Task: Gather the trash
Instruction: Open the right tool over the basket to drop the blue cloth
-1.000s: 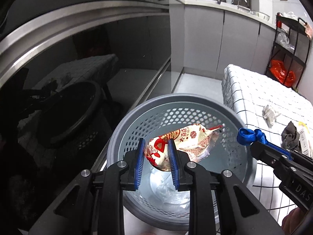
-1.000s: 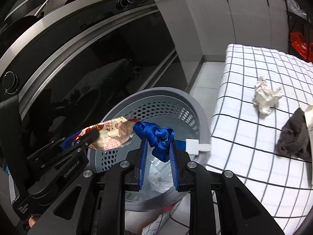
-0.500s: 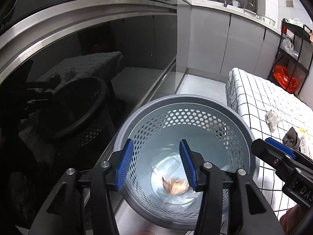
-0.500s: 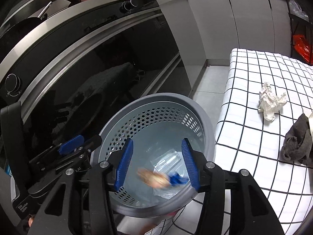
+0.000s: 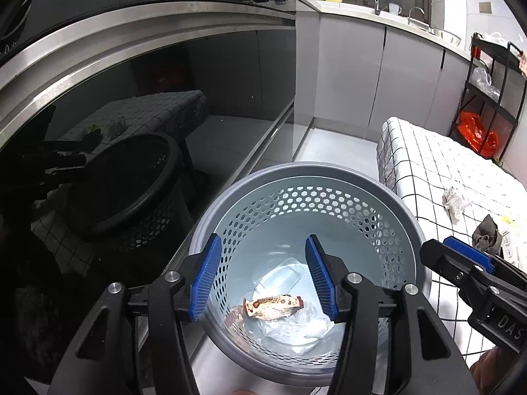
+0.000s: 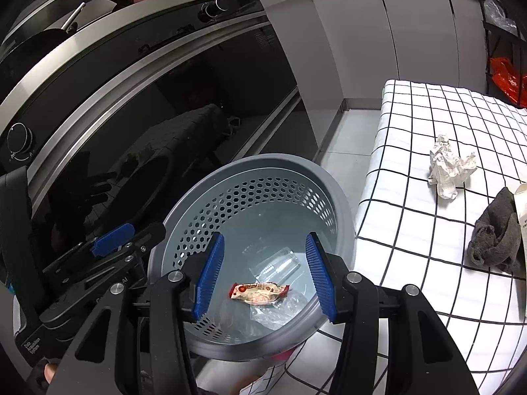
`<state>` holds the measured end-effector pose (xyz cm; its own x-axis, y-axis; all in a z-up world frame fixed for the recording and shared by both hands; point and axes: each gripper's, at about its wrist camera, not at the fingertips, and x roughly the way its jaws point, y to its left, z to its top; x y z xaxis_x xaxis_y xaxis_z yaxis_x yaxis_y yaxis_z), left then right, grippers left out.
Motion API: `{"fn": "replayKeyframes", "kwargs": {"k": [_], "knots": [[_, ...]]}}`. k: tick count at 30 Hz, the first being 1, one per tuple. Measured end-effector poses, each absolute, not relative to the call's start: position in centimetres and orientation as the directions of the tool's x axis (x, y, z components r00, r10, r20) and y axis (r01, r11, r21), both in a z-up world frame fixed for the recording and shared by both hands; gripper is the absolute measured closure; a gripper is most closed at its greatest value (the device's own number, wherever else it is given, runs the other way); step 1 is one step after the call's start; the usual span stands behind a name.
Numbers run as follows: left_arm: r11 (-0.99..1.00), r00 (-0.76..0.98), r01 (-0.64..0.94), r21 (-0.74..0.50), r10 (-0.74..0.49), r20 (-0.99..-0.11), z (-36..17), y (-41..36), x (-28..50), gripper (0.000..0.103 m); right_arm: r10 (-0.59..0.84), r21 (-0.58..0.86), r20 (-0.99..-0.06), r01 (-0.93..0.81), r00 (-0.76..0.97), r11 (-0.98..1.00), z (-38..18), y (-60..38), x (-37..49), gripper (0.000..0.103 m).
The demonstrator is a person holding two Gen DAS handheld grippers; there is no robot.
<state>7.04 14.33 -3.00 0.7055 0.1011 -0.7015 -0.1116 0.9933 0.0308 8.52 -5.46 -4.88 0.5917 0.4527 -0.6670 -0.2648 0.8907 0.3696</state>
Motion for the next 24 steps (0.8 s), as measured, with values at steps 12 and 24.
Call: {"fn": "replayKeyframes", "kwargs": {"k": [12, 24], "knots": [[0.997, 0.726, -0.071, 0.029, 0.072, -0.684, -2.5, 12.5, 6.2, 0.037, 0.393, 0.341, -0.687, -0.207, 0.611, 0.917, -5.1, -8.0, 7.1, 0.053], [1.000, 0.733, 0.023, -0.020, -0.031, -0.679, -2.4, 8.3, 5.2, 0.023, 0.295, 0.309, -0.681, -0.102, 0.670, 0.946, -4.2, -14.2, 3.9, 0.048]]}}
